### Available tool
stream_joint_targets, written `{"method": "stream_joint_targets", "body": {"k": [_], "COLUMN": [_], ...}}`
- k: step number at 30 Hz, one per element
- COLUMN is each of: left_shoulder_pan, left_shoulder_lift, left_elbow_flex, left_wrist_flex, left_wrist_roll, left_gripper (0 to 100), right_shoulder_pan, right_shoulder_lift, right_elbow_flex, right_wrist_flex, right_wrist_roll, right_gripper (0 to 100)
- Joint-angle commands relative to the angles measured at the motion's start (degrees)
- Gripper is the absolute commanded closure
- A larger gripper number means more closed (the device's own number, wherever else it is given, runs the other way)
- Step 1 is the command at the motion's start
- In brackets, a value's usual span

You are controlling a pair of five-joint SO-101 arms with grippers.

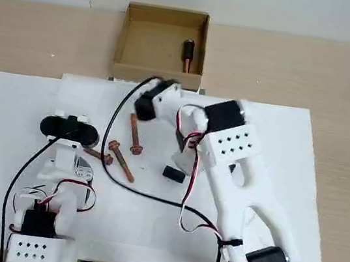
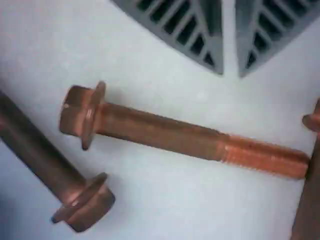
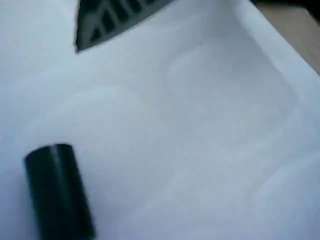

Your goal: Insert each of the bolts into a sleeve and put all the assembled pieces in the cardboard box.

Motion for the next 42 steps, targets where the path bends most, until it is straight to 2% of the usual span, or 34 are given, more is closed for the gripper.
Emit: {"method": "stream_joint_targets", "body": {"k": [1,4,12,16,28,42], "left_shoulder_pan": [-0.4,-0.4,-0.5,-5.8,-6.9,-6.9], "left_shoulder_lift": [-0.6,-0.6,-0.6,-0.6,-0.6,-0.6], "left_elbow_flex": [-0.3,-0.3,-0.3,-0.6,-0.6,-0.6], "left_wrist_flex": [-1.6,-1.6,-1.6,-1.6,-2.2,-2.2], "left_wrist_roll": [-0.3,-0.3,-0.4,-0.3,-0.2,-0.2], "left_gripper": [99,99,99,99,99,99], "right_shoulder_pan": [-0.1,-0.9,-6.0,-6.3,-6.3,-6.2], "right_shoulder_lift": [-2.2,-2.2,-2.1,-2.1,-1.5,7.6], "right_elbow_flex": [3.1,7.2,16.8,20.1,25.1,25.1], "right_wrist_flex": [-4.0,-8.0,-17.7,-22.4,-28.4,-33.8], "right_wrist_roll": [3.8,6.2,5.8,5.8,6.2,6.4], "right_gripper": [84.2,84.2,84.3,84.3,84.5,84.6]}}
